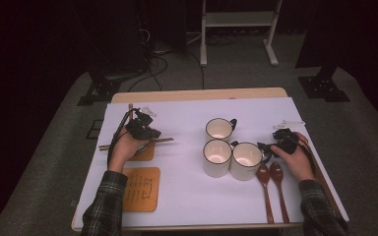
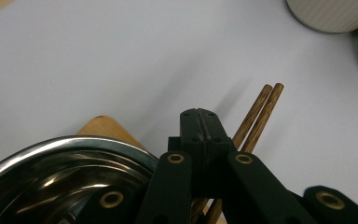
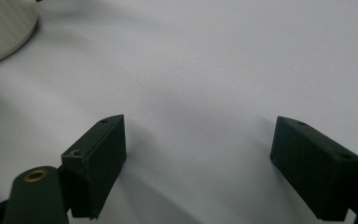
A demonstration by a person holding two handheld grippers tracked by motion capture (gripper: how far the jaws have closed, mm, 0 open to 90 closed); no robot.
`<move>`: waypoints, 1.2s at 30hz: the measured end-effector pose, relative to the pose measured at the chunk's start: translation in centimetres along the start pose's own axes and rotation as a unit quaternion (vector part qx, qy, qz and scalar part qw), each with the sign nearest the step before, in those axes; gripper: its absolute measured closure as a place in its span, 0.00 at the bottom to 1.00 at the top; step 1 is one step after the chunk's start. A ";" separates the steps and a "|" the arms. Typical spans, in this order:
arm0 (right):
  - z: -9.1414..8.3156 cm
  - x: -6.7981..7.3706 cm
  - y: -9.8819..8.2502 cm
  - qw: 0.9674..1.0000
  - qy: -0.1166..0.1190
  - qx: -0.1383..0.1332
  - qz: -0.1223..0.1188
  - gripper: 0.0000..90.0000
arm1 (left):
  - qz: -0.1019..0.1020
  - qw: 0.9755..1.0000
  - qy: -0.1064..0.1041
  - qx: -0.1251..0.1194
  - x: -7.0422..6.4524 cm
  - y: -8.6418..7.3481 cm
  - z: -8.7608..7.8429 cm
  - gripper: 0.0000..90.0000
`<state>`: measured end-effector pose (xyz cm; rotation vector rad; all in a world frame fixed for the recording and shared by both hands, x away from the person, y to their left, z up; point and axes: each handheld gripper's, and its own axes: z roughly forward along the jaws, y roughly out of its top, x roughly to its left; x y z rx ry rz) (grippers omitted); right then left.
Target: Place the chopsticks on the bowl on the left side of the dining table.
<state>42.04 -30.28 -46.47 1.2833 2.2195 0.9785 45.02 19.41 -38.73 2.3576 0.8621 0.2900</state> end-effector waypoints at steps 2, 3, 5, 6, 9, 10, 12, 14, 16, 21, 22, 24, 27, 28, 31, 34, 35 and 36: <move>0.0 0.0 0.0 1.000 0.000 0.000 0.000 0.19 | -0.004 1.000 0.005 -0.005 0.0 -0.1 -0.5 1.00; 0.0 0.0 0.0 1.000 0.000 0.000 0.000 0.19 | -0.004 1.000 0.008 -0.006 0.1 -0.2 -0.8 1.00; 0.0 0.0 0.0 1.000 0.000 0.000 0.000 0.19 | -0.006 1.000 0.013 -0.011 0.1 -0.4 -1.5 1.00; 0.0 0.0 0.0 1.000 0.000 0.000 0.000 0.19 | -0.007 1.000 0.016 -0.011 0.1 -0.5 -1.8 1.00; 0.0 0.0 0.0 1.000 0.000 0.000 0.000 0.19 | -0.009 1.000 0.024 -0.011 0.2 -1.1 -2.7 1.00; 0.0 0.0 0.0 1.000 0.000 0.000 0.000 0.19 | -0.011 1.000 0.026 -0.011 0.2 -1.4 -3.0 1.00; 0.0 0.0 0.0 1.000 0.000 0.000 0.000 0.19 | -0.017 0.999 0.032 -0.015 0.3 -2.0 -3.7 1.00; 0.0 0.0 0.0 1.000 0.000 0.000 0.000 0.19 | -0.023 0.999 0.037 -0.016 0.5 -2.7 -4.4 1.00; 0.0 0.0 0.0 1.000 0.000 0.000 0.000 0.19 | -0.031 0.999 0.042 -0.016 0.7 -3.5 -5.1 1.00; 0.0 0.0 0.0 1.000 -0.001 0.000 0.000 0.19 | -0.049 0.997 0.057 -0.015 1.3 -5.6 -6.5 1.00; 0.0 0.0 0.0 1.000 -0.001 0.000 0.000 0.19 | -0.054 0.997 0.059 -0.017 1.4 -6.0 -6.7 1.00; 0.0 0.0 0.0 1.000 -0.001 0.000 0.000 0.19 | -0.060 0.996 0.066 -0.016 1.6 -6.8 -7.2 1.00; 0.0 0.0 0.0 1.000 -0.001 0.000 0.000 0.19 | -0.066 0.995 0.073 -0.012 1.9 -7.8 -7.9 1.00; 0.0 0.1 0.0 1.000 -0.001 0.000 0.000 0.19 | -0.070 0.995 0.076 -0.011 2.0 -8.1 -8.1 1.00; 0.0 0.1 0.0 1.000 -0.001 0.000 0.000 0.19 | -0.078 0.994 0.082 -0.009 2.1 -8.9 -8.4 1.00; 0.0 0.0 0.0 1.000 -0.001 0.000 0.000 0.19 | -0.083 0.993 0.085 -0.003 2.2 -9.6 -8.6 1.00; 0.0 0.1 0.0 1.000 -0.001 0.000 0.000 0.19 | -0.085 0.993 0.085 -0.002 2.3 -9.8 -8.6 1.00; 0.0 0.0 0.0 1.000 -0.001 0.000 0.000 0.19 | -0.086 0.992 0.087 0.001 2.3 -10.0 -8.6 1.00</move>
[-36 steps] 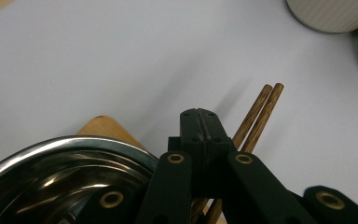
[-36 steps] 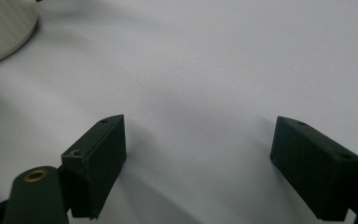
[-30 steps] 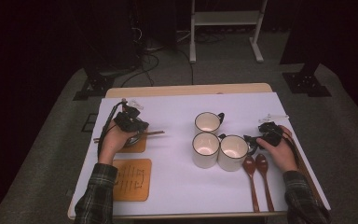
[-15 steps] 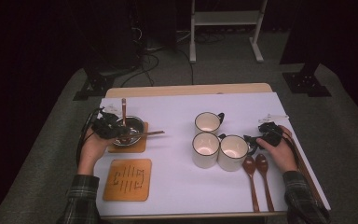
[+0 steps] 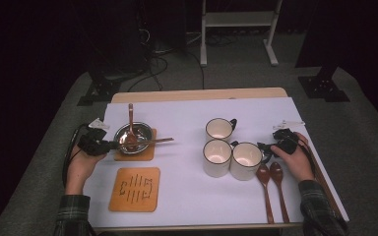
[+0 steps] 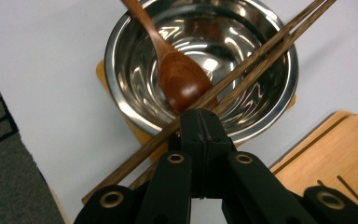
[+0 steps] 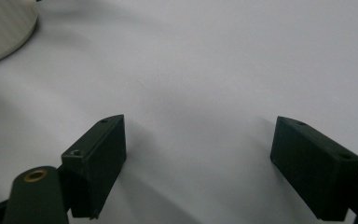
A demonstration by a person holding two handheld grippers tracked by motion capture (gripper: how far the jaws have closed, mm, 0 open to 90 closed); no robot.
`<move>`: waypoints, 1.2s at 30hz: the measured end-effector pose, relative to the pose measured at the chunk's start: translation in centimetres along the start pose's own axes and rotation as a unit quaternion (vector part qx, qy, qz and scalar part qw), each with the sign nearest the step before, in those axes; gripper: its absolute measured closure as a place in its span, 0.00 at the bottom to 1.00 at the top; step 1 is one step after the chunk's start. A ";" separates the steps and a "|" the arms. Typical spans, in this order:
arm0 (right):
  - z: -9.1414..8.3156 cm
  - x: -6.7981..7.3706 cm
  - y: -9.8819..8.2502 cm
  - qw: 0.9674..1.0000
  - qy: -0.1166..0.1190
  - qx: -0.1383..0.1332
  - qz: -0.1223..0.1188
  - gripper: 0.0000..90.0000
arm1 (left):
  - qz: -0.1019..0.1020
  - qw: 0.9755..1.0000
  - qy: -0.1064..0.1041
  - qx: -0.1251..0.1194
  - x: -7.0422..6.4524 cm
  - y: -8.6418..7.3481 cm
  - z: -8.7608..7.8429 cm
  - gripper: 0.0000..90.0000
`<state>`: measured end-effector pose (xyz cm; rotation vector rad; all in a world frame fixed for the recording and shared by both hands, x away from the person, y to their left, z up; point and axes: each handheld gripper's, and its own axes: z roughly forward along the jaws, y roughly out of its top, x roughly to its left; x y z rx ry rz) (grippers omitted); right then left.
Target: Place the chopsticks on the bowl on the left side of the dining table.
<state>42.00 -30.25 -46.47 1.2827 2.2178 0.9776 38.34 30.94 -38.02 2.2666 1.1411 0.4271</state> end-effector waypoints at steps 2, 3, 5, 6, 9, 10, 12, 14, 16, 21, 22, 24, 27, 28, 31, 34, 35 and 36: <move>0.0 0.0 0.0 1.000 0.000 0.000 0.000 0.19 | -0.001 1.000 0.003 0.003 0.1 -0.1 0.1 1.00; 0.0 0.0 0.0 1.000 0.000 0.000 0.000 0.19 | -0.002 1.000 0.003 0.004 0.2 -0.2 0.2 1.00; 0.0 0.0 0.0 1.000 0.000 0.000 0.000 0.19 | -0.004 1.000 0.004 0.005 0.3 -0.2 0.5 1.00; 0.0 0.0 0.0 1.000 0.000 0.000 0.000 0.19 | -0.003 1.000 0.005 0.006 0.4 -0.2 0.6 1.00; 0.0 0.0 0.0 1.000 0.000 0.000 0.000 0.19 | -0.003 1.000 0.005 0.006 0.5 -0.2 0.8 1.00; 0.0 0.0 0.0 1.000 0.000 0.000 0.000 0.19 | -0.003 1.000 0.006 0.007 0.5 -0.2 0.8 1.00; 0.0 0.0 0.0 1.000 0.000 0.000 0.000 0.19 | -0.003 1.000 0.006 0.007 0.5 -0.1 0.8 1.00; 0.0 0.0 0.0 1.000 0.000 0.000 0.000 0.19 | -0.002 1.000 0.007 0.006 0.6 -0.1 0.9 1.00; 0.0 0.0 0.0 1.000 0.000 0.000 0.000 0.19 | -0.003 1.000 0.007 0.004 0.7 0.0 0.9 1.00; 0.0 0.0 0.0 1.000 0.000 0.000 0.000 0.19 | 0.001 1.000 0.010 0.004 0.7 0.2 1.0 1.00; 0.0 0.0 0.0 1.000 0.001 0.000 0.000 0.19 | -0.001 1.000 0.010 0.002 0.8 0.3 1.0 1.00; 0.0 0.0 0.0 1.000 0.001 0.000 0.000 0.19 | 0.002 1.000 0.011 0.003 0.9 0.4 1.1 1.00; 0.0 0.0 0.0 1.000 0.000 0.000 0.000 0.19 | 0.003 1.000 0.010 0.002 0.9 0.6 1.3 1.00; 0.0 0.0 0.0 1.000 0.001 0.000 0.000 0.19 | 0.003 1.000 0.009 0.002 0.9 0.7 1.3 1.00; 0.0 0.0 0.0 1.000 0.000 0.000 0.000 0.19 | 0.006 1.000 0.008 0.004 0.7 0.8 1.4 1.00; 0.0 0.0 0.0 1.000 0.000 0.000 0.000 0.19 | 0.004 1.000 0.009 0.001 0.7 0.7 1.2 1.00; 0.0 0.0 0.0 1.000 0.000 0.000 0.000 0.19 | 0.004 1.000 0.010 -0.001 0.8 0.7 1.0 1.00; 0.0 0.0 0.0 1.000 0.000 0.000 0.000 0.19 | 0.003 1.000 0.011 -0.002 0.8 0.6 0.9 1.00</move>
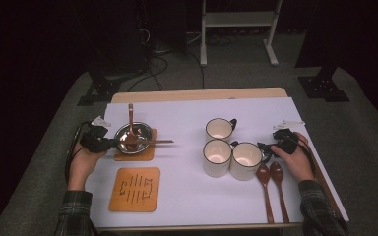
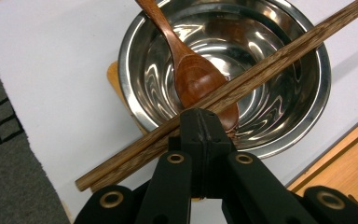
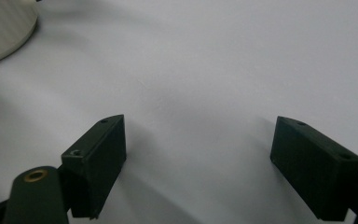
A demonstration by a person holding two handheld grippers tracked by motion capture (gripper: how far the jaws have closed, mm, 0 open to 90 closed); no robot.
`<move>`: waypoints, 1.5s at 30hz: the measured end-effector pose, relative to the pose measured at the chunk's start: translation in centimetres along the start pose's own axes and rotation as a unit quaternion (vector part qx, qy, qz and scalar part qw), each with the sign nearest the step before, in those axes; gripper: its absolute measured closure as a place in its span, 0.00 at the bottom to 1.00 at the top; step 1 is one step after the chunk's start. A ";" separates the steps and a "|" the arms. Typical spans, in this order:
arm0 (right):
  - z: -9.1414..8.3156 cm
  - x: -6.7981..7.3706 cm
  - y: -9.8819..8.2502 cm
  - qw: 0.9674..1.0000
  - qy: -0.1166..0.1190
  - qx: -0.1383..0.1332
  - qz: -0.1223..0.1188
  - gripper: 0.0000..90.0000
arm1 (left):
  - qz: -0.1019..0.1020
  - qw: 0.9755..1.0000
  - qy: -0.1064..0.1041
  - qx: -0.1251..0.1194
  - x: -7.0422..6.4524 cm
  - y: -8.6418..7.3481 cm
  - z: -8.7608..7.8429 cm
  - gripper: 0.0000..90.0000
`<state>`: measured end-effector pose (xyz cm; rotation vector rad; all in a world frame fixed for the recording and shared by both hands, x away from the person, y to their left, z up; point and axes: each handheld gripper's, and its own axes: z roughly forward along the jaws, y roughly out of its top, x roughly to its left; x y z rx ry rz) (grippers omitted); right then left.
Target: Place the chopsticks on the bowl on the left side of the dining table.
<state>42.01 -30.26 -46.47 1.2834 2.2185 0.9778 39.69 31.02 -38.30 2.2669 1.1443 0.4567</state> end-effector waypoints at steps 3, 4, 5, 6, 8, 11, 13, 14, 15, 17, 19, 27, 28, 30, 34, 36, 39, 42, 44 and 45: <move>0.0 0.0 0.0 1.000 0.000 0.000 0.000 0.19 | -0.006 1.000 0.007 -0.007 0.4 -0.2 -0.5 1.00; 0.0 0.0 0.0 1.000 0.000 0.000 0.000 0.19 | -0.008 1.000 0.012 -0.008 0.6 -0.3 -0.8 1.00; 0.0 0.0 0.0 1.000 0.000 0.000 0.000 0.19 | -0.009 1.000 0.018 -0.008 0.8 -0.4 -1.0 1.00; 0.0 0.0 0.0 1.000 0.000 0.000 0.000 0.19 | -0.014 1.000 0.022 -0.011 1.0 -0.5 -1.2 1.00; 0.0 0.0 0.0 1.000 0.000 0.000 0.000 0.19 | -0.023 0.999 0.030 -0.015 1.6 -0.9 -1.6 1.00; 0.0 0.0 0.0 1.000 0.000 0.000 0.000 0.19 | -0.034 0.998 0.044 -0.016 2.6 -1.4 -2.0 1.00; 0.0 0.0 0.0 1.000 0.000 0.000 0.000 0.19 | -0.042 0.998 0.049 -0.021 3.1 -1.7 -2.1 1.00; 0.0 0.0 0.0 1.000 0.000 0.000 0.000 0.19 | -0.045 0.997 0.054 -0.021 3.3 -1.8 -2.2 1.00; 0.0 0.0 0.0 1.000 0.000 0.000 0.000 0.19 | -0.047 0.997 0.057 -0.021 3.6 -1.9 -2.2 1.00; 0.0 0.0 0.0 1.000 0.000 0.000 0.000 0.19 | -0.053 0.997 0.061 -0.021 4.1 -2.1 -2.2 1.00; 0.0 0.0 0.0 1.000 0.000 0.000 0.000 0.19 | -0.057 0.996 0.063 -0.018 4.5 -2.3 -1.9 1.00; 0.0 0.0 0.0 1.000 0.000 0.000 0.000 0.19 | -0.060 0.996 0.068 -0.004 4.9 -2.5 -0.8 1.00; 0.0 0.0 0.0 1.000 0.000 0.000 0.000 0.19 | -0.060 0.996 0.066 -0.003 4.9 -2.5 -0.7 1.00; 0.0 0.0 0.0 1.000 0.000 0.000 0.000 0.19 | -0.058 0.996 0.064 -0.002 4.8 -2.4 -0.6 1.00; 0.0 0.0 0.0 1.000 0.000 0.000 0.000 0.19 | -0.058 0.997 0.059 -0.003 4.8 -2.3 -0.5 1.00; 0.0 0.0 0.0 1.000 0.000 0.000 0.000 0.19 | -0.058 0.997 0.058 -0.004 4.8 -2.3 -0.5 1.00; 0.0 0.0 0.0 1.000 0.000 0.000 0.000 0.19 | -0.060 0.996 0.061 -0.005 4.8 -2.4 -0.6 1.00; 0.0 0.0 0.0 1.000 0.000 0.000 0.000 0.19 | -0.061 0.996 0.061 -0.009 4.8 -2.4 -0.8 1.00; 0.0 0.0 0.0 1.000 0.000 0.000 0.000 0.19 | -0.058 0.996 0.061 -0.011 4.7 -2.2 -1.0 1.00; 0.0 0.0 0.0 1.000 0.000 0.000 0.000 0.19 | -0.057 0.996 0.062 -0.013 4.6 -2.1 -1.0 1.00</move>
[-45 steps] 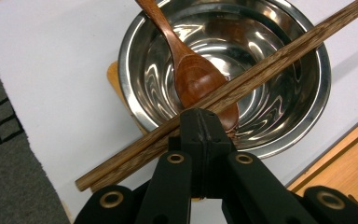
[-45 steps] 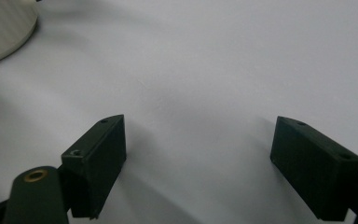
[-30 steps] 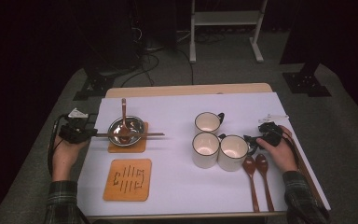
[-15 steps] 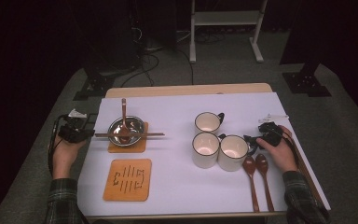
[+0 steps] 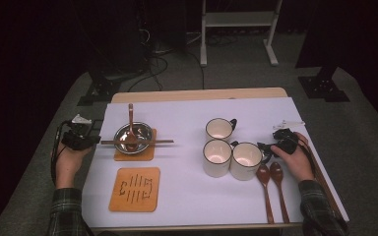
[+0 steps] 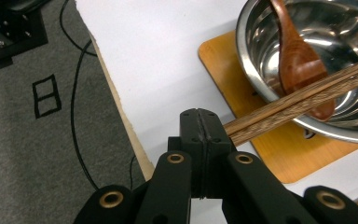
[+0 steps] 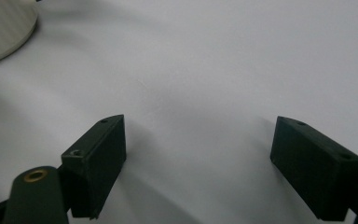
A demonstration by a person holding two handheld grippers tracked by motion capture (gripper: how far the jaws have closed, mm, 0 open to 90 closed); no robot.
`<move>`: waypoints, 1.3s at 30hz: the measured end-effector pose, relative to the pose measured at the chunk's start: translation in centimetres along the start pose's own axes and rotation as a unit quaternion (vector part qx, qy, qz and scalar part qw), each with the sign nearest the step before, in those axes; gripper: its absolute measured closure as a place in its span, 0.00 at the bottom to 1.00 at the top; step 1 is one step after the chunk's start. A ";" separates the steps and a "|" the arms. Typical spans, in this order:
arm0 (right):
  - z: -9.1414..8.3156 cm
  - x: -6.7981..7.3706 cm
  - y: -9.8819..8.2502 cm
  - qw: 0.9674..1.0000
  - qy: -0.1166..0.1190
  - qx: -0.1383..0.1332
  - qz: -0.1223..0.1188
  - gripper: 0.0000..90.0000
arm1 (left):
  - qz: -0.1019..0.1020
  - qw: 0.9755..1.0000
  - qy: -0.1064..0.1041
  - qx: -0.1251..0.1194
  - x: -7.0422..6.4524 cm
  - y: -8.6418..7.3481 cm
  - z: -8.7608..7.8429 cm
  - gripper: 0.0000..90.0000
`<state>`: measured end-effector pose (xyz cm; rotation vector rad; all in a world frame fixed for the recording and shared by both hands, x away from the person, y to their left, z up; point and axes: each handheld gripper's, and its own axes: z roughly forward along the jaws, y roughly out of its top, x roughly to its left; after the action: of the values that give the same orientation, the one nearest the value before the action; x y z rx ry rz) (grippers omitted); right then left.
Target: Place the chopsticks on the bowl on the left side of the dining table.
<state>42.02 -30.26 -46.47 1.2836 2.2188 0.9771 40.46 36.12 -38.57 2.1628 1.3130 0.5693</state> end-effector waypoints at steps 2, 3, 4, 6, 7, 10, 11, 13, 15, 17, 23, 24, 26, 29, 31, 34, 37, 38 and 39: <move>0.0 0.0 0.0 1.000 0.000 0.000 0.000 0.19 | 0.003 1.000 -0.001 -0.001 -0.2 0.2 -0.2 0.99; 0.0 0.0 0.0 1.000 0.000 0.000 0.000 0.19 | 0.003 1.000 -0.001 -0.002 -0.3 0.2 -0.2 0.98; 0.0 0.0 0.0 1.000 0.000 0.000 0.000 0.19 | 0.003 1.000 -0.003 -0.004 -0.3 0.3 -0.3 0.96; 0.0 0.0 0.0 1.000 0.000 0.000 0.000 0.19 | 0.002 1.000 -0.010 -0.010 -0.4 0.4 -0.4 0.94; 0.0 0.0 0.0 1.000 0.000 0.000 0.000 0.19 | 0.000 1.000 -0.014 -0.014 -0.4 0.4 -0.5 0.93; 0.0 0.0 0.0 1.000 0.000 0.000 0.000 0.19 | -0.005 0.999 -0.024 -0.023 -0.5 0.5 -0.7 0.88; 0.0 0.0 0.0 1.000 0.000 0.000 0.000 0.19 | -0.006 0.999 -0.028 -0.027 -0.6 0.6 -0.8 0.86; 0.0 0.0 0.0 1.000 0.000 0.000 0.000 0.19 | -0.009 0.999 -0.038 -0.032 -0.7 0.7 -1.0 0.81; 0.0 0.0 0.0 1.000 0.000 0.000 0.000 0.19 | -0.010 0.998 -0.043 -0.035 -1.0 0.9 -1.2 0.76; 0.0 0.0 0.0 1.000 0.000 0.000 0.000 0.19 | -0.009 0.998 -0.048 -0.038 -1.3 1.2 -1.2 0.69; 0.0 0.0 0.0 1.000 0.000 0.000 0.000 0.19 | 0.000 0.997 -0.061 -0.046 -2.5 1.8 -1.0 0.51; 0.0 0.0 0.0 1.000 0.000 0.000 0.000 0.19 | 0.000 0.997 -0.065 -0.049 -2.7 1.9 -0.9 0.48; 0.0 0.0 0.0 1.000 0.000 0.000 0.000 0.19 | 0.000 0.996 -0.068 -0.053 -3.0 2.1 -0.9 0.44; 0.0 0.0 0.0 1.000 0.000 0.000 0.000 0.19 | 0.002 0.996 -0.074 -0.057 -3.6 2.3 -0.9 0.40; 0.0 0.0 0.0 1.000 0.000 0.000 0.000 0.19 | 0.005 0.995 -0.081 -0.060 -3.9 2.5 -0.8 0.36; 0.0 0.0 0.0 1.000 0.000 0.000 0.000 0.19 | 0.013 0.994 -0.086 -0.062 -4.6 2.7 -0.7 0.29; 0.0 0.0 0.0 1.000 0.000 0.000 0.000 0.19 | 0.019 0.993 -0.091 -0.068 -5.4 3.0 -0.6 0.21; 0.0 0.0 0.0 1.000 0.000 0.000 0.000 0.19 | 0.024 0.993 -0.093 -0.068 -5.7 3.1 -0.6 0.20; 0.0 0.0 0.0 1.000 0.000 0.000 0.000 0.19 | 0.027 0.993 -0.096 -0.070 -6.1 3.2 -0.5 0.19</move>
<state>42.03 -30.27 -46.47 1.2838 2.2196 0.9773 39.66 29.58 -36.56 2.0853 1.0829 0.4470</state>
